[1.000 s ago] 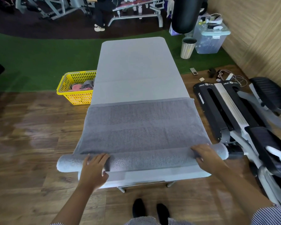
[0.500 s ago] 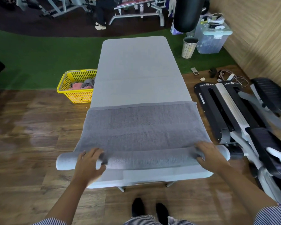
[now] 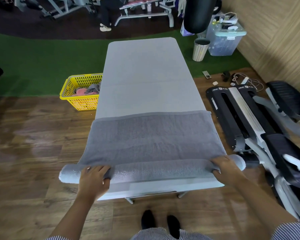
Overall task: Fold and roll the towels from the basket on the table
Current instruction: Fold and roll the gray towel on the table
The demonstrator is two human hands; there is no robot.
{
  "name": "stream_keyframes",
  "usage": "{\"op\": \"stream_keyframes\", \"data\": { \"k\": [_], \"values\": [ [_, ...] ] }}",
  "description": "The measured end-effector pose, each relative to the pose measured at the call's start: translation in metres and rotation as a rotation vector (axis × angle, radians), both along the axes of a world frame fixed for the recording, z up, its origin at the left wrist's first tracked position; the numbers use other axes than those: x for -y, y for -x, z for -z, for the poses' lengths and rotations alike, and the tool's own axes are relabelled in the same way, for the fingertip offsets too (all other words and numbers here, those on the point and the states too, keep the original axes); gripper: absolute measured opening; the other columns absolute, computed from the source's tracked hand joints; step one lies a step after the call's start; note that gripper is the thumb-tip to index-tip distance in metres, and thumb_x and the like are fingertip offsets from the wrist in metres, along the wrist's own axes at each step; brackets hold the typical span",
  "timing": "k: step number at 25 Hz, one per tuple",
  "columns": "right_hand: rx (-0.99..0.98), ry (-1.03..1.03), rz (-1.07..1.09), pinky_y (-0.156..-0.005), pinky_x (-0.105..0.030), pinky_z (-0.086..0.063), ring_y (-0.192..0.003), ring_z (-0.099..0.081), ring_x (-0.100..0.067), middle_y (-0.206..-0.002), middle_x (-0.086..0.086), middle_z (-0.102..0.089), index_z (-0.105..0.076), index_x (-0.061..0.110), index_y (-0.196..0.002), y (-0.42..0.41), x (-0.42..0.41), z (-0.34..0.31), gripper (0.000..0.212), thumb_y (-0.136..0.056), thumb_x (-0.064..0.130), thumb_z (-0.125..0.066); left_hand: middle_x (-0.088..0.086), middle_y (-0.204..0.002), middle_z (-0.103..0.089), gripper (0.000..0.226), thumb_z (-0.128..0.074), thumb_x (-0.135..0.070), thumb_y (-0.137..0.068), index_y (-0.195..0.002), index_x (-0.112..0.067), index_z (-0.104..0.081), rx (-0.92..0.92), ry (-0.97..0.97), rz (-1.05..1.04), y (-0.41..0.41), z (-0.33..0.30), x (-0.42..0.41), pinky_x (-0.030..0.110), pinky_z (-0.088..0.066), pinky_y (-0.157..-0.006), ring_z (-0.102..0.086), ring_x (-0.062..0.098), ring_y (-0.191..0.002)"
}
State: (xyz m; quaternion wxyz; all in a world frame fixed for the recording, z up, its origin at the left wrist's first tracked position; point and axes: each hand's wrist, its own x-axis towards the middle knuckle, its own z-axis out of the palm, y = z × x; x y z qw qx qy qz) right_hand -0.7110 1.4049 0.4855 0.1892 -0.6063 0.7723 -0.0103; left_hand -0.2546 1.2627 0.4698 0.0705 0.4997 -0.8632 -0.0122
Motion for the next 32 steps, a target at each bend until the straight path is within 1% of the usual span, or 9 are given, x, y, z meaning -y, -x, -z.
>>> {"op": "stream_keyframes", "data": {
  "k": [2, 6, 11, 14, 18, 21, 24, 28, 32],
  "values": [
    [-0.009, -0.009, -0.033, -0.115, -0.03, -0.006, -0.118, -0.047, -0.016, -0.121, 0.002, -0.057, -0.053, 0.019, -0.123, 0.0, 0.003, -0.003, 0.04, -0.084, 0.013, -0.052, -0.004, -0.076, -0.069, 0.042, -0.037, -0.03, -0.065, -0.089, -0.019, -0.069, -0.002, 0.019, 0.004, -0.002, -0.004, 0.005, 0.042, -0.047, -0.069, -0.065, 0.025, -0.066],
    [-0.046, 0.182, 0.155, -0.116, -0.045, -0.007, -0.133, -0.037, -0.019, -0.138, -0.003, -0.048, -0.047, 0.011, -0.133, -0.001, -0.008, 0.007, 0.048, -0.086, 0.01, -0.055, 0.005, -0.108, -0.068, 0.051, -0.035, -0.028, -0.073, -0.11, -0.011, -0.065, 0.009, 0.04, -0.028, 0.004, 0.0, 0.002, 0.05, -0.045, -0.087, -0.066, 0.025, -0.096],
    [-0.006, 0.137, 0.18, -0.115, -0.048, 0.0, -0.143, -0.016, -0.016, -0.149, 0.002, -0.033, -0.035, 0.014, -0.142, -0.007, -0.017, 0.019, 0.049, -0.094, 0.012, -0.044, 0.006, -0.126, -0.059, 0.064, -0.045, -0.047, -0.077, -0.129, -0.011, -0.054, 0.001, -0.014, 0.089, 0.037, 0.022, -0.012, 0.06, -0.021, -0.108, -0.055, 0.026, -0.119],
    [0.006, 0.194, 0.118, -0.114, -0.042, -0.003, -0.141, -0.023, -0.014, -0.146, 0.005, -0.038, -0.041, 0.017, -0.14, -0.001, -0.022, 0.017, 0.047, -0.093, 0.016, -0.046, 0.001, -0.123, -0.059, 0.063, -0.05, -0.055, -0.081, -0.128, -0.013, -0.053, -0.013, -0.043, 0.182, 0.09, 0.025, -0.024, 0.06, -0.023, -0.108, -0.053, 0.022, -0.114],
    [0.02, 0.342, 0.151, -0.106, -0.035, -0.029, -0.12, -0.049, -0.013, -0.126, 0.006, -0.058, -0.062, 0.021, -0.12, 0.032, -0.036, 0.009, 0.043, -0.088, 0.033, -0.036, 0.0, -0.114, -0.062, 0.063, -0.047, -0.065, -0.085, -0.119, -0.014, -0.059, -0.048, -0.052, 0.268, 0.182, 0.026, -0.051, 0.057, -0.032, -0.104, -0.058, 0.019, -0.105],
    [0.313, 0.202, 0.359, -0.086, -0.029, -0.041, -0.102, -0.055, -0.02, -0.112, -0.005, -0.062, -0.063, 0.012, -0.112, 0.079, -0.035, 0.002, 0.027, -0.095, 0.024, -0.046, 0.0, -0.11, -0.064, 0.063, -0.047, -0.067, -0.083, -0.114, -0.014, -0.061, -0.072, -0.021, 0.314, 0.255, 0.027, -0.073, 0.053, -0.039, -0.101, -0.061, 0.018, -0.099],
    [0.614, -0.059, 0.445, -0.068, -0.024, -0.047, -0.081, -0.06, -0.017, -0.088, -0.003, -0.065, -0.065, 0.018, -0.091, 0.108, -0.028, -0.001, 0.022, -0.094, 0.033, -0.05, -0.002, -0.108, -0.065, 0.061, -0.049, -0.067, -0.082, -0.112, -0.015, -0.062, -0.113, -0.023, 0.34, 0.317, 0.026, -0.093, 0.051, -0.044, -0.096, -0.062, 0.018, -0.096],
    [1.131, -0.259, 0.823, -0.068, -0.037, -0.054, -0.072, -0.059, -0.026, -0.08, -0.012, -0.059, -0.061, 0.007, -0.084, 0.124, -0.01, 0.011, 0.024, -0.094, 0.027, -0.052, -0.002, -0.106, -0.066, 0.06, -0.053, -0.065, -0.08, -0.111, -0.015, -0.062, -0.136, -0.023, 0.356, 0.377, 0.026, -0.111, 0.045, -0.043, -0.092, -0.061, 0.017, -0.093],
    [1.24, -0.445, 0.891, -0.06, -0.03, -0.047, -0.063, -0.052, -0.02, -0.069, -0.005, -0.054, -0.058, 0.01, -0.078, 0.133, -0.002, 0.022, 0.015, -0.087, 0.022, -0.059, -0.004, -0.106, -0.066, 0.062, -0.049, -0.067, -0.08, -0.11, -0.015, -0.062, -0.117, -0.03, 0.324, 0.396, 0.026, -0.122, 0.043, -0.045, -0.085, -0.062, 0.016, -0.092]
  ]
}}
